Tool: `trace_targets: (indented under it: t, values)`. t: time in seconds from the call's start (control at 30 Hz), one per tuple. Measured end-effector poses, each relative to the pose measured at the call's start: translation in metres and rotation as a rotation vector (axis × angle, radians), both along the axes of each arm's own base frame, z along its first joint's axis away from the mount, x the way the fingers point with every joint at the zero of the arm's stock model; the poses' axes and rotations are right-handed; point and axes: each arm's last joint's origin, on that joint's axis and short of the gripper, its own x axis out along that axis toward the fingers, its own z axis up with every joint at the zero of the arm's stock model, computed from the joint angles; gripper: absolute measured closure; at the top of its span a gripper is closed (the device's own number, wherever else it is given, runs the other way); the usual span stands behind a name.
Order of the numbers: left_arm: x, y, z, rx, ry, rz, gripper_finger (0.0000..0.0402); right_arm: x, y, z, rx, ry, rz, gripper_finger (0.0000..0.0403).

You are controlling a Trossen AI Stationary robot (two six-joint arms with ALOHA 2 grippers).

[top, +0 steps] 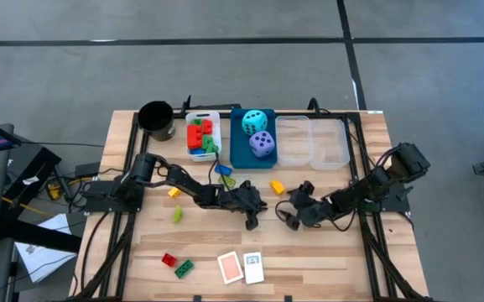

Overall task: Pick & Place Toys
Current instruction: Put the large yellow game piece into the white bin

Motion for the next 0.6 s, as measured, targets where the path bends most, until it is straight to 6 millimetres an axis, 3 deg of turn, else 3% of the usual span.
trace_targets:
  t: [0.27, 0.6]
  values:
    - [0.000, 0.000, 0.000, 0.000, 0.001, 0.000, 0.0331, 0.007, -0.017, 0.004, -0.100, -0.073, -0.178, 0.0023]
    - [0.000, 0.000, 0.000, 0.000, 0.001, 0.000, 0.0331, 0.017, -0.036, 0.007, -0.044, -0.056, -0.197, 0.0023]
